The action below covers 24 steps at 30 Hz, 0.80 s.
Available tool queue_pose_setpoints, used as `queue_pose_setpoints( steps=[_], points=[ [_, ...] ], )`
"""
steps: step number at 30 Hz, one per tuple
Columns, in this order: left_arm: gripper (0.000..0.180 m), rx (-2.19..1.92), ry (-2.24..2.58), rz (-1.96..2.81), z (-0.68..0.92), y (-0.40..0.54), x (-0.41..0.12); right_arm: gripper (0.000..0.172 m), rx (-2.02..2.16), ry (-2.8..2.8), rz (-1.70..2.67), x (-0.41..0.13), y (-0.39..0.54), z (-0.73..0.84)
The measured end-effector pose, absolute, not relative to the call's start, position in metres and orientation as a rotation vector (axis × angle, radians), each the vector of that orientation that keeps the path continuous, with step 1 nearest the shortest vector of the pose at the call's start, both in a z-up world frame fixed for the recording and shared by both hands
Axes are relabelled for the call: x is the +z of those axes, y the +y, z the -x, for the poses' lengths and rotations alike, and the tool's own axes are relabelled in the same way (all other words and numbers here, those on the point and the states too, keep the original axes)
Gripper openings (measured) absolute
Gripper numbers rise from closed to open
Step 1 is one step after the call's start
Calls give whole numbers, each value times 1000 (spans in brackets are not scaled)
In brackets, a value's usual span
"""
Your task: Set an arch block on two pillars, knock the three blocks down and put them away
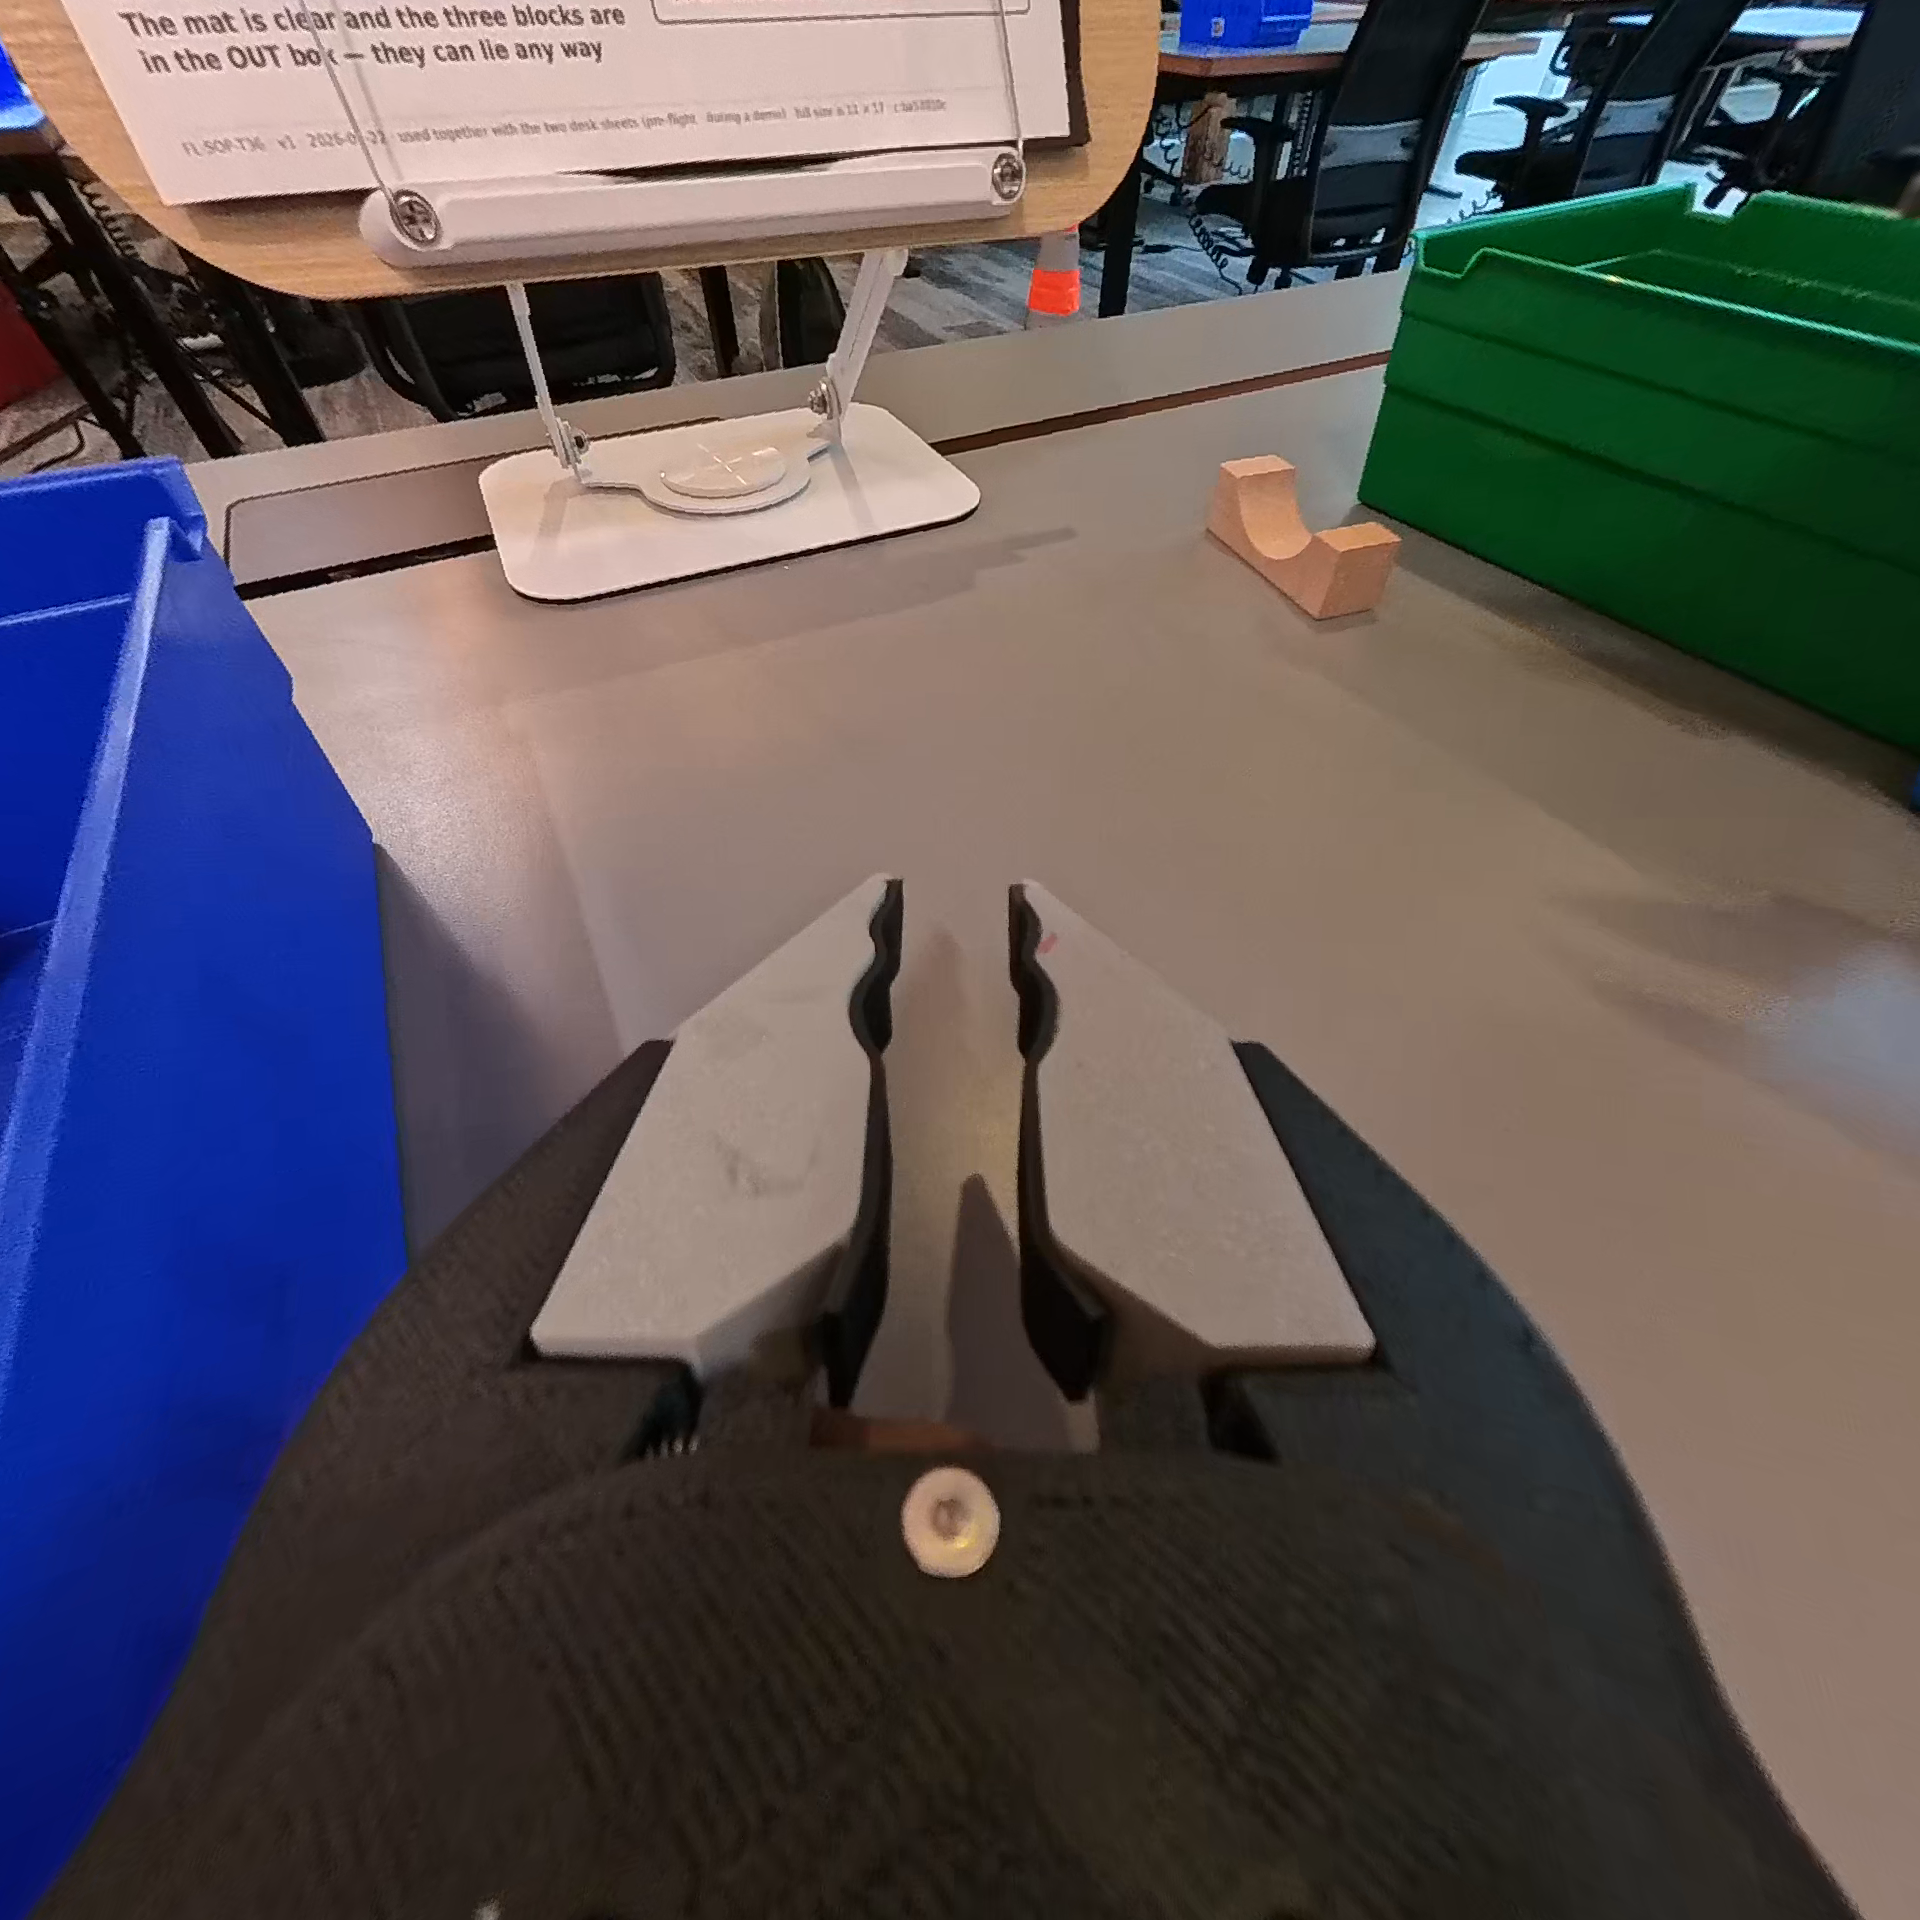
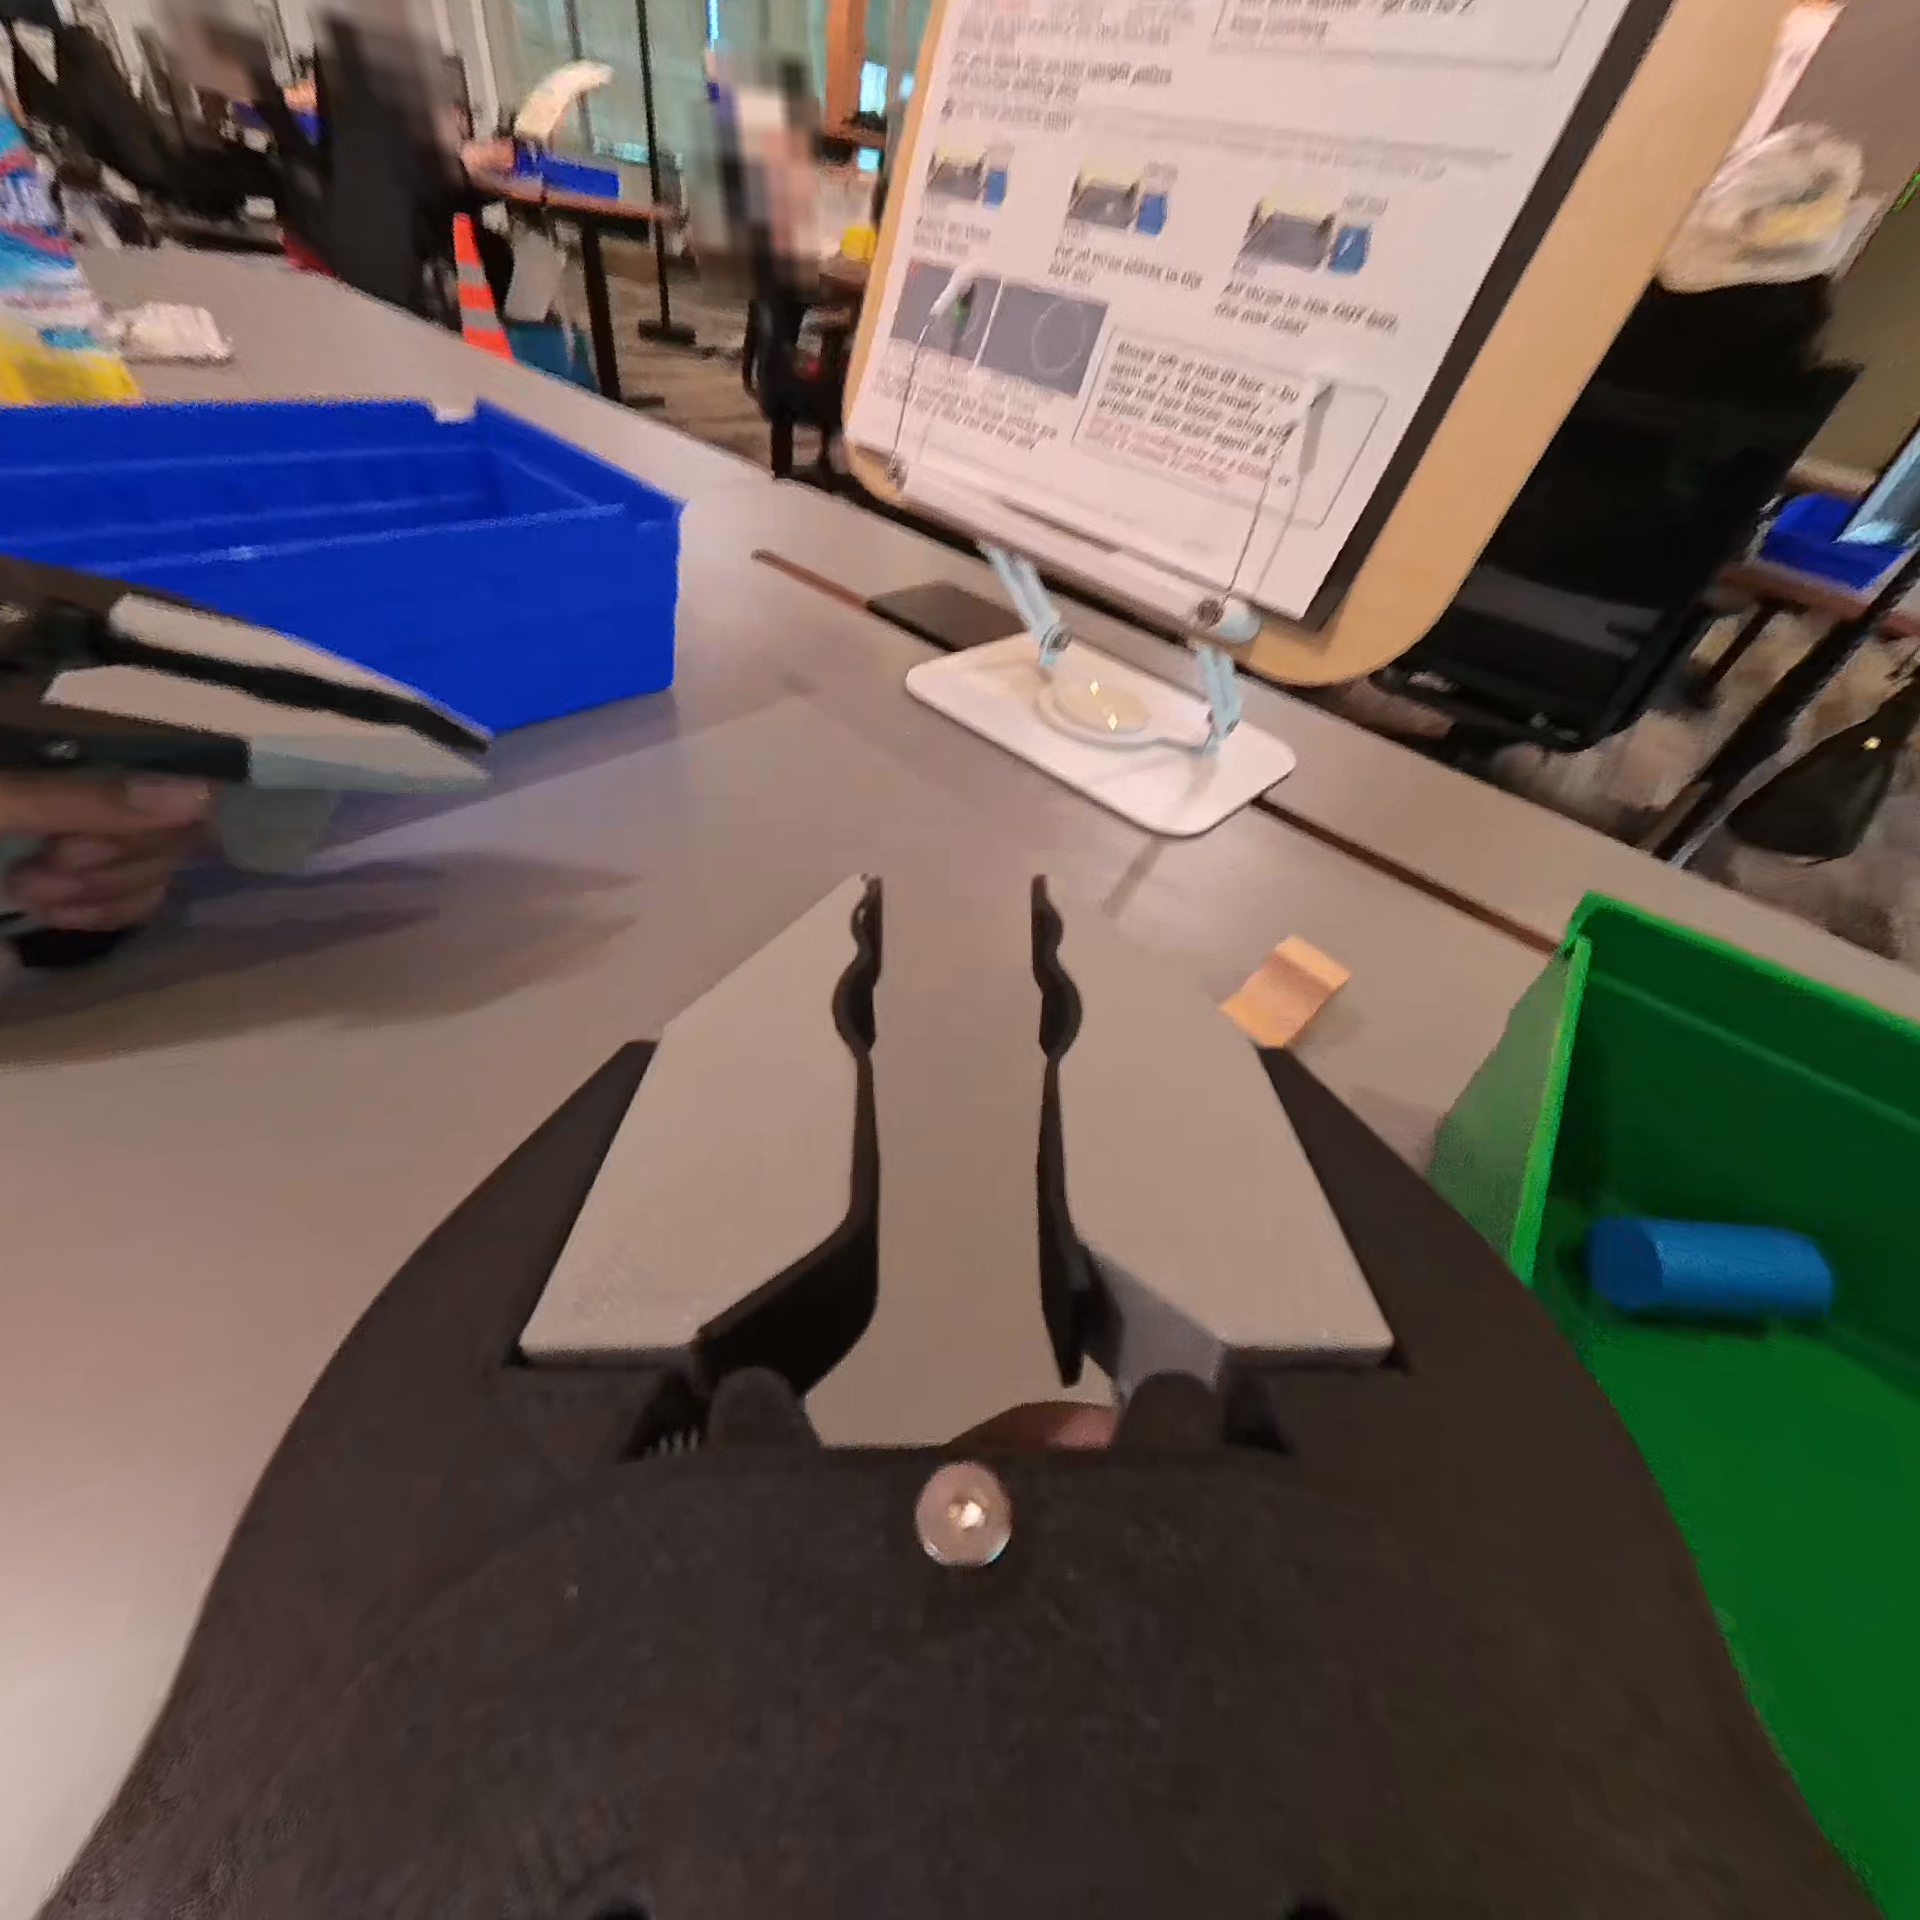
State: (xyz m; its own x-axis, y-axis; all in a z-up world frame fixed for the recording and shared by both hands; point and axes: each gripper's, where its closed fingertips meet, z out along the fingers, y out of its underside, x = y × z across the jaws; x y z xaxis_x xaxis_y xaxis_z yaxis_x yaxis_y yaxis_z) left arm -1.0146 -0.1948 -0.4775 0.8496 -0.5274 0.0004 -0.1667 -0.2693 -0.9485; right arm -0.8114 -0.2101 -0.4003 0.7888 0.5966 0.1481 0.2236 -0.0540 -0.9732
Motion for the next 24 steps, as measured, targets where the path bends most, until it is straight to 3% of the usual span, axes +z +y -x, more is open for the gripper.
queue_pose_setpoints(
  steps=[12,17,19,24],
  points=[
    [18,-368,542,1832,1012,-197,-478,48,221,-501,2155,-496,-302,738],
    [18,-369,542,1836,1012,-197,-478,43,30,-459,2203,-517,-305,708],
    [18,-368,542,1837,1012,-197,-478,52,58,-494,2271,-536,-304,714],
    [18,-375,541,1838,1012,-197,-478,44,68,-513,2246,-540,-287,723]
  ],
)
